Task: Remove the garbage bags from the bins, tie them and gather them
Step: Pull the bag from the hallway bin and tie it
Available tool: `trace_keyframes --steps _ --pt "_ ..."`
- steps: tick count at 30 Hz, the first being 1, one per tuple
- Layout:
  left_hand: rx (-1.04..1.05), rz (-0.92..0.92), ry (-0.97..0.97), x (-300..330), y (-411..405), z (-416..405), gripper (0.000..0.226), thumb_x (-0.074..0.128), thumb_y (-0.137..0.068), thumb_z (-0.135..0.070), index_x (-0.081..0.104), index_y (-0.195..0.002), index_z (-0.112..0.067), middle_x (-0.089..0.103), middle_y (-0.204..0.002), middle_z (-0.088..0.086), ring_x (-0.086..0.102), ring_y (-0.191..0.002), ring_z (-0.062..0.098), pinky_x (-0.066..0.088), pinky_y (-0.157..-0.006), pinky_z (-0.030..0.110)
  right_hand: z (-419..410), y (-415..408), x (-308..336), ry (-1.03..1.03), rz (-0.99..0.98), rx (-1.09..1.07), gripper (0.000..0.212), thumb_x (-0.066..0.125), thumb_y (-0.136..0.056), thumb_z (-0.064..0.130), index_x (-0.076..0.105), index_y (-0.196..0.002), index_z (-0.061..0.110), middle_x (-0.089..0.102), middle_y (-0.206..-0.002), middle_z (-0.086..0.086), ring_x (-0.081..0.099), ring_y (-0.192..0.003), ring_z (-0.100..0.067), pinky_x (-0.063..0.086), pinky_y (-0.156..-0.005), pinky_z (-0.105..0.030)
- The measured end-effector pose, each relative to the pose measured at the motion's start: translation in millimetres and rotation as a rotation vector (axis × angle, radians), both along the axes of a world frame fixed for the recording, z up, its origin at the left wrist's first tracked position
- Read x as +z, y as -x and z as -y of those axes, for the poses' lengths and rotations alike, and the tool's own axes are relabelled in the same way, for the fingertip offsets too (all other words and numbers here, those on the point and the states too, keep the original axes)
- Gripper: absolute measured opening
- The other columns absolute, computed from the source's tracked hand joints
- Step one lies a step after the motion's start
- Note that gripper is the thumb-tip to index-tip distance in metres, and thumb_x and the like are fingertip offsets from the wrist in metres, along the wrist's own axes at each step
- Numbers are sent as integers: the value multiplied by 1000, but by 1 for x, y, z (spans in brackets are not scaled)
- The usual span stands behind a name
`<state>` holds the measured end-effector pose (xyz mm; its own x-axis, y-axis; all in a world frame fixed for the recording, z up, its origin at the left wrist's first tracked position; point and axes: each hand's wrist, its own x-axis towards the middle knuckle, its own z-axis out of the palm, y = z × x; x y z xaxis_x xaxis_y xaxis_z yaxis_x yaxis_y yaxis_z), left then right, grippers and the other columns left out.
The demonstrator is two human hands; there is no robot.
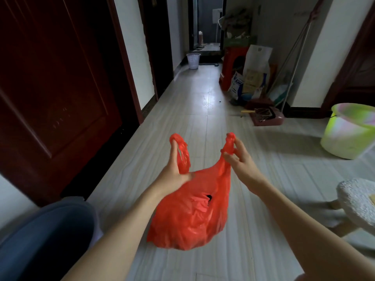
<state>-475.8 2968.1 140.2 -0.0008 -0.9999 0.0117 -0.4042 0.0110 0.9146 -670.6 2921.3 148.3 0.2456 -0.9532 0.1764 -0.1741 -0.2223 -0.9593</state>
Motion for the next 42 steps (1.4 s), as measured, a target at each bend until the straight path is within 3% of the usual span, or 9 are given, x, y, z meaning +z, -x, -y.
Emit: trace_keyframes --steps 5,8,11,15,21,25,28,33,42 --pt "15 342 14 -14 -6 -2 89 45 -94 -14 -26 -122 -60 63 -116 11 66 -91 23 47 -70 21 2 -4 -11 142 -358 53 76 35 -87 -9 -2 -146 22 26 -150 -11 45 -122 -37 43 -97 -42" --pt "206 197 152 -13 -8 2 55 38 -97 -19 12 -140 -41 63 -70 10 64 -53 14 48 -50 22 5 -1 -14 75 -262 -161 48 36 -91 0 25 -133 20 65 -104 -18 62 -79 -30 47 -67 -34" --pt "413 -38 173 -11 -9 14 15 33 -98 -24 38 -100 -9 43 -50 2 37 -27 3 31 -31 15 10 -1 -8 -67 66 -309 13 42 -93 11 32 -100 15 70 -80 -13 56 -42 -13 46 -40 -26" --pt "355 -168 10 -8 -8 25 25 39 -86 -4 36 -68 -21 26 -57 -2 22 -34 2 20 -39 19 16 1 -9 -126 36 -407 18 39 -94 13 54 -84 9 61 -58 -7 49 -36 -14 41 -39 -25" --pt "87 260 -105 -19 -15 13 41 30 -89 5 38 -121 -20 53 -100 3 50 -78 15 42 -63 23 24 1 -18 -364 57 -224 30 30 -94 18 47 -119 14 40 -74 5 47 -60 -16 42 -55 -31" --pt "147 134 8 -26 -16 4 49 33 -93 -1 29 -126 -37 63 -88 -4 65 -62 5 51 -51 12 19 2 -26 -370 -163 -40 67 45 -80 -10 25 -134 26 41 -91 -3 51 -72 -18 52 -66 -41" --pt "155 88 24 -33 -14 10 22 37 -94 -7 39 -105 -26 67 -97 8 64 -47 6 49 -48 18 20 4 -38 -268 -458 -90 39 46 -77 -14 41 -110 8 46 -86 -7 52 -79 -25 51 -67 -43" --pt "250 -96 -69 -50 -16 31 10 44 -95 -12 41 -86 -17 69 -101 22 67 -55 19 54 -60 34 37 -2 -55 -290 -299 -254 27 36 -82 -9 58 -87 7 63 -79 -13 62 -64 -23 53 -69 -36" --pt "427 -112 38 -107 -31 84 12 45 -95 -26 47 -86 -20 57 -79 2 58 -82 25 44 -75 37 77 -26 -105 -266 38 -140 32 50 -92 24 49 -120 10 64 -105 -15 61 -91 -19 51 -88 -45"
